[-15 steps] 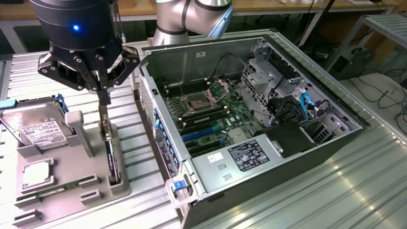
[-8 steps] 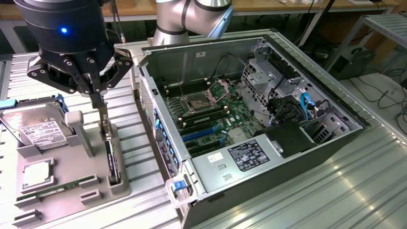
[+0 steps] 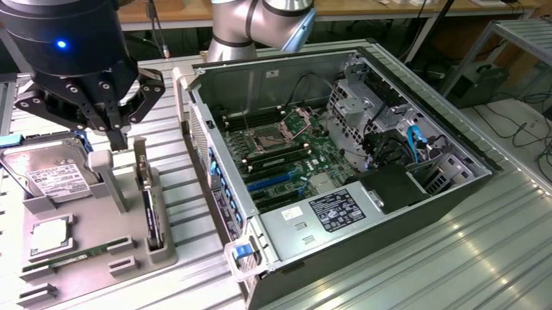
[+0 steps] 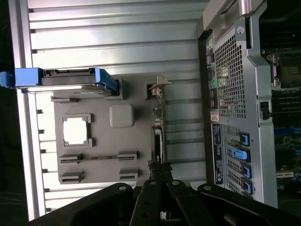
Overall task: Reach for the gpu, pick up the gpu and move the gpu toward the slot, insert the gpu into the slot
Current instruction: 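Reach for the gpu, then pick up the gpu and move the gpu toward the slot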
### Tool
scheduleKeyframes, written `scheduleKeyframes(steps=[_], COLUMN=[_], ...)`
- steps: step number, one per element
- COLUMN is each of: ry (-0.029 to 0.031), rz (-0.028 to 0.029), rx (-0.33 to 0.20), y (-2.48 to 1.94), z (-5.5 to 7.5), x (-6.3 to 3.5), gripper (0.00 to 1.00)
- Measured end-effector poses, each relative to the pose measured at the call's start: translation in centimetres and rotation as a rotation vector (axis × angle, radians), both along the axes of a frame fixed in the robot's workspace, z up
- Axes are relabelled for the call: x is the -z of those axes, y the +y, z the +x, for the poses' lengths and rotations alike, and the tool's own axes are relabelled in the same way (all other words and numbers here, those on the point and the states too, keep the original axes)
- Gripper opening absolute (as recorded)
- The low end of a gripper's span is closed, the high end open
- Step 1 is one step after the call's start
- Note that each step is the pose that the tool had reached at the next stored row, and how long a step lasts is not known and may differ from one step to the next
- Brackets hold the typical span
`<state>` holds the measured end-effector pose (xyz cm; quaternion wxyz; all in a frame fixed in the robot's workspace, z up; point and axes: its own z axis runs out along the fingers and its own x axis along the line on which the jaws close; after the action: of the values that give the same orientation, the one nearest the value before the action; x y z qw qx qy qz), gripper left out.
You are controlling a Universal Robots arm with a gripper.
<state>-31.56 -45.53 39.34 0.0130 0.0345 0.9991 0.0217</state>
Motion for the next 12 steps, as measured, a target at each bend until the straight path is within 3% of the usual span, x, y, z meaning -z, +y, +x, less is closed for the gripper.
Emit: scheduleKeyframes(steps=[3, 12], ry=[-0.0001, -0.0001], rz=[0.0001, 0.0001], rx=[-0.001, -0.001], y=[-0.08, -0.08], z=[-0.58, -0.63], x=[0.01, 0.00], gripper=[0.11, 0.11])
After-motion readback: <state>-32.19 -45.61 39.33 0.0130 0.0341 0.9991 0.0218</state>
